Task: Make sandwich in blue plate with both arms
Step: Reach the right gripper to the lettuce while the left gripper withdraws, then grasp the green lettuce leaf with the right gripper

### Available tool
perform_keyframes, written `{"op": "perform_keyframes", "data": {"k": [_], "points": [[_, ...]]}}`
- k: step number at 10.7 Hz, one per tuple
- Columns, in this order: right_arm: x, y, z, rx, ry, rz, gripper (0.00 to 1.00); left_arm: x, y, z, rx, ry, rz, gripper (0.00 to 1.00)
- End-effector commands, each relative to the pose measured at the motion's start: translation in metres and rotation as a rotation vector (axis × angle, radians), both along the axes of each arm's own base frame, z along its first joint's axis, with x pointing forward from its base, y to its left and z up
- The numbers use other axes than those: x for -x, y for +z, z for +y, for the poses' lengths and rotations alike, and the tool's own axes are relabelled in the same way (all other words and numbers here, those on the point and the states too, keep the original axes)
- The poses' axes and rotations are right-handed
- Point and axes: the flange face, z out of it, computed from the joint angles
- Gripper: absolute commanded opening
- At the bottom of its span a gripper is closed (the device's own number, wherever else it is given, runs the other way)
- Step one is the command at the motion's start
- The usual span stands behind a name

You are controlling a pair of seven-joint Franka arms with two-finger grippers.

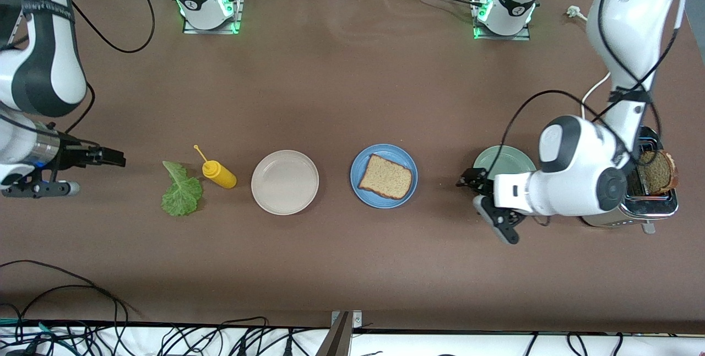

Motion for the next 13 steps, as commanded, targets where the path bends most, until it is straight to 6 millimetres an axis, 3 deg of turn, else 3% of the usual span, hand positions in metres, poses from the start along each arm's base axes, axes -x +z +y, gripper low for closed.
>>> {"op": "perform_keyframes", "data": {"k": [1,3,4,6,8,9,11,13], "points": [[-0.04,-0.063,0.008,-0.028,0.008,-0.061,1.0,0.018,0.077,0.052,-0.157,-0.001,-0.033,1.0],[-0.052,-0.11,0.028,-0.094,-0.005,-0.1,1.0,0.039,0.13,0.072,-0.267,-0.01,-0.017,1.0],[-0.056,-0.117,0.047,-0.104,0.005,-0.118,1.0,0.05,0.157,0.078,-0.316,0.009,-0.03,1.0],[-0.058,-0.15,0.07,-0.122,0.015,-0.112,1.0,0.069,0.204,0.093,-0.37,0.031,-0.048,1.0],[-0.059,-0.18,0.079,-0.123,0.028,-0.136,1.0,0.082,0.225,0.111,-0.443,0.044,-0.04,1.0],[-0.059,-0.182,0.08,-0.123,0.039,-0.134,1.0,0.082,0.228,0.114,-0.451,0.051,-0.04,1.0],[-0.051,-0.194,0.079,-0.124,0.083,-0.112,1.0,0.088,0.242,0.114,-0.469,0.087,-0.058,1.0],[-0.034,-0.22,0.079,-0.128,0.089,-0.091,1.0,0.086,0.256,0.122,-0.48,0.243,-0.066,1.0]]}}
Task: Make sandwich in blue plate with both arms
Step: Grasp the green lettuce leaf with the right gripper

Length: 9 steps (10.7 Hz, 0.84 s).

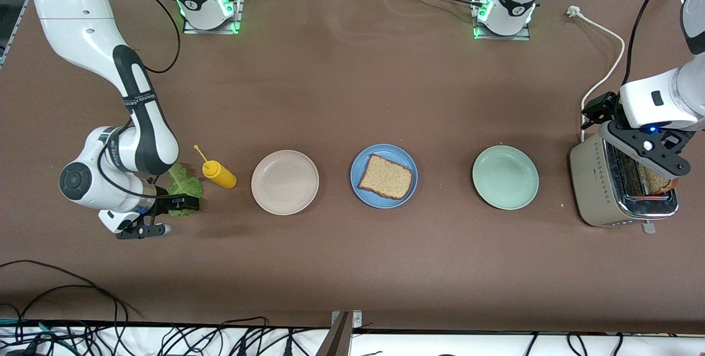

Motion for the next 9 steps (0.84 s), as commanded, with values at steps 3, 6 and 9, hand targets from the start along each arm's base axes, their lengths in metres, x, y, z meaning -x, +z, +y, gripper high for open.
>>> {"op": "perform_keyframes", "data": {"k": [3,6,9], "points": [[0.027,-0.043,-0.013,-0.012,0.12,-0.023,0.93,0.007,0.022,0.027,-0.05,0.184,-0.039,1.0],[0.028,-0.043,-0.014,-0.012,0.172,-0.021,0.35,0.018,0.045,0.023,-0.05,0.184,-0.069,1.0],[0.024,-0.018,-0.005,-0.021,0.199,-0.041,0.0,0.025,0.044,0.022,-0.054,0.187,-0.031,1.0]]}}
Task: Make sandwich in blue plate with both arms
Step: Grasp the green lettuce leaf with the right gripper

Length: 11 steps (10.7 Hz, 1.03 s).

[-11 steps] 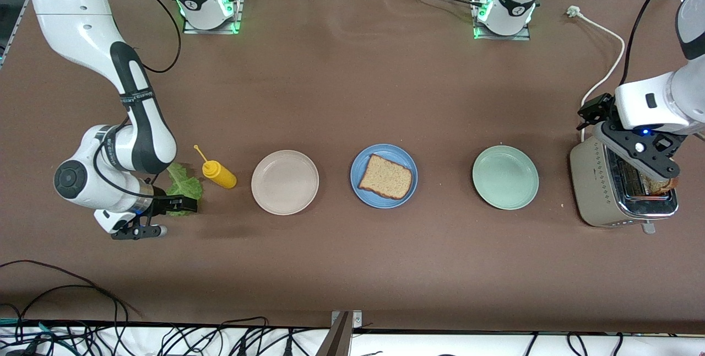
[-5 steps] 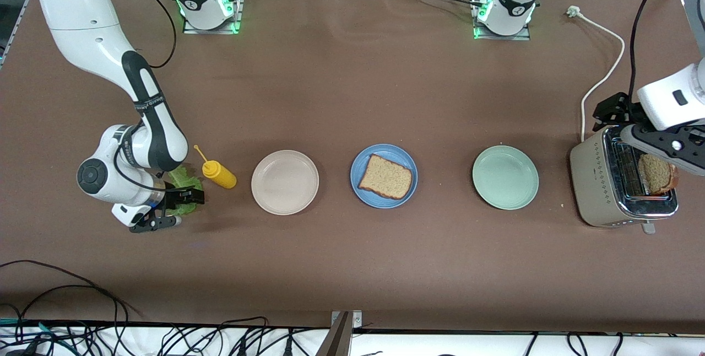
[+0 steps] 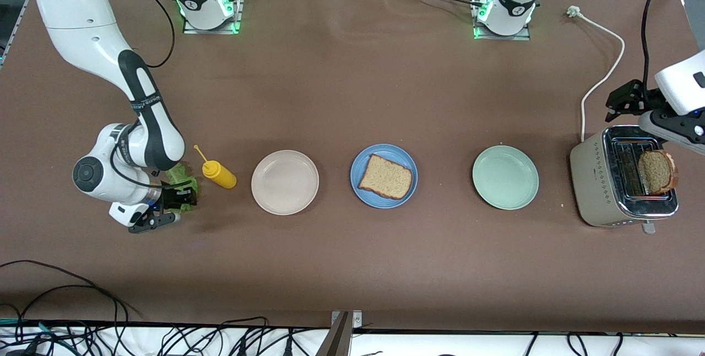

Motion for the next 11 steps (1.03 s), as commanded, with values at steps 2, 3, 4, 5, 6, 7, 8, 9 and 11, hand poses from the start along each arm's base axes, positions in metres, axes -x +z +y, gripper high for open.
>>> {"op": "perform_keyframes", "data": {"k": [2,3,4,5,6,7,8,9,11], "points": [[0.002,0.067,0.023,-0.049,0.057,-0.006,0.0,0.008,0.007,-0.001,-0.023,0.012,0.02,1.0],[0.003,0.088,0.028,-0.056,0.066,-0.009,0.0,0.008,0.007,0.001,-0.023,0.015,0.022,1.0],[0.005,0.106,0.032,-0.062,0.076,-0.005,0.0,0.009,0.006,0.001,-0.024,0.015,0.028,1.0],[0.007,0.129,0.038,-0.069,0.09,-0.01,0.0,0.011,0.005,0.005,-0.024,0.024,0.045,1.0],[0.011,0.149,0.041,-0.073,0.107,-0.012,0.0,0.012,0.004,0.008,-0.004,0.032,0.058,1.0],[0.015,0.171,0.046,-0.075,0.125,-0.013,0.0,0.012,0.003,0.013,0.064,0.061,0.062,1.0],[0.021,0.189,0.053,-0.078,0.136,-0.004,0.0,0.013,0.003,0.017,0.109,0.127,0.064,1.0],[0.027,0.203,0.06,-0.092,0.142,0.014,0.0,0.016,0.005,0.021,0.11,0.191,0.075,1.0],[0.045,0.233,0.114,-0.147,0.117,0.063,0.0,0.025,0.009,0.017,0.115,0.231,0.089,1.0]]}}
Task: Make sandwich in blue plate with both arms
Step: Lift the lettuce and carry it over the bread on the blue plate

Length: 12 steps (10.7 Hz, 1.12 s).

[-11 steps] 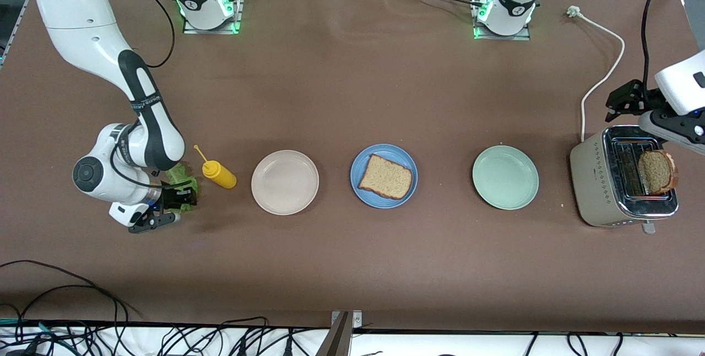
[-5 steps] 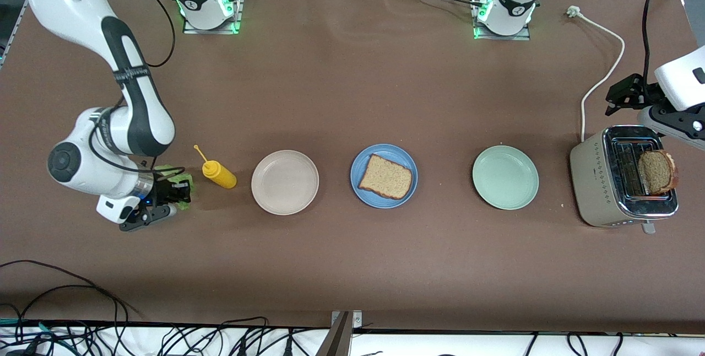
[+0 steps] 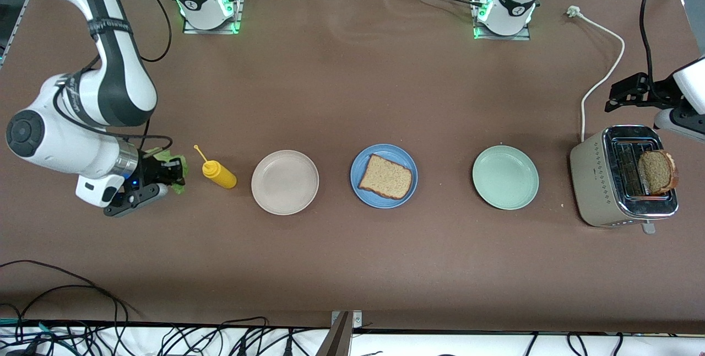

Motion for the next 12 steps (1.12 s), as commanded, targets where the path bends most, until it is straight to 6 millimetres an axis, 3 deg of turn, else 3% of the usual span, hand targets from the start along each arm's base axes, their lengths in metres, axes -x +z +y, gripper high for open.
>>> {"op": "perform_keyframes", "data": {"k": [1,3,5,12], "points": [[0.034,0.044,0.075,-0.033,-0.081,0.075,0.0,0.017,0.013,-0.006,0.017,0.056,0.014,1.0],[0.05,0.057,0.128,-0.008,-0.137,0.096,0.0,0.039,0.008,-0.018,-0.016,0.059,-0.014,1.0],[0.064,0.054,0.183,0.019,-0.244,0.115,0.0,0.05,0.005,-0.017,-0.014,0.073,-0.026,1.0],[0.087,0.003,0.399,0.046,-0.649,0.137,0.0,0.055,0.003,-0.001,-0.005,0.109,-0.034,1.0]]}}
